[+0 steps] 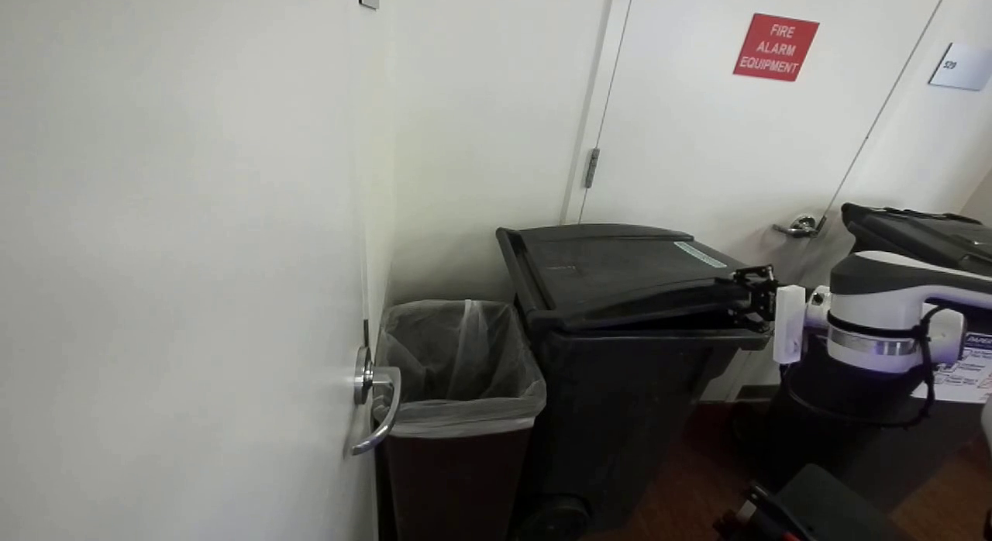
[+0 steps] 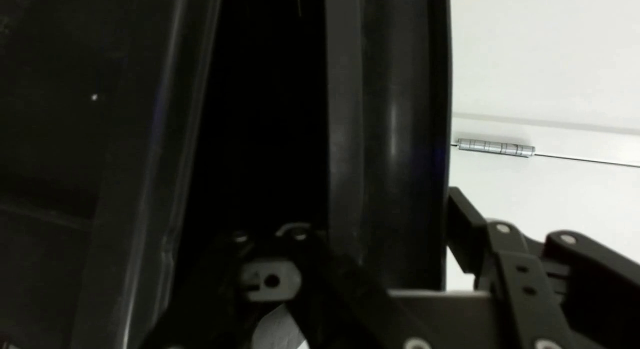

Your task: Close the black bin

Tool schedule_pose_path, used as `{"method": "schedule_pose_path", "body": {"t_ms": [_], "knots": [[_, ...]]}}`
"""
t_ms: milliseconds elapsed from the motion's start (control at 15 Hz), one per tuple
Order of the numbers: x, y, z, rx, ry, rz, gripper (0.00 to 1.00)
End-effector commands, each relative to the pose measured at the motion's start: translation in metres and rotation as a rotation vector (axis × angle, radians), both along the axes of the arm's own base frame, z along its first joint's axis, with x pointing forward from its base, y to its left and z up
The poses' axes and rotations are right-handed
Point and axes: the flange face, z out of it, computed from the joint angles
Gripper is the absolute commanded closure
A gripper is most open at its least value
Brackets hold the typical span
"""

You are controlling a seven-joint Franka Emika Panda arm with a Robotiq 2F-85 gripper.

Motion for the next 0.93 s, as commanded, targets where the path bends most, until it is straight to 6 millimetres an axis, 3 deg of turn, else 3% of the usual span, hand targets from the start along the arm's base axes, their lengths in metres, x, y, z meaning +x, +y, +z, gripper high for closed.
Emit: {"method": "schedule_pose_path", "body": {"t_ms": [0, 133, 267, 533, 867], "knots": [[-0.021, -0.014, -0.016, 0.054, 0.093, -0.081, 0.17], [-0.037, -0.026, -0.03, 0.097, 0.147, -0.12, 0.0], [-0.052, -0.032, -0.035, 0.121, 0.179, -0.16, 0.0], [-0.072, -0.03, -0.018, 0.128, 0.193, -0.196, 0.0], [-0.053, 0.009, 0.017, 0.081, 0.237, -0.106, 0.0]]}}
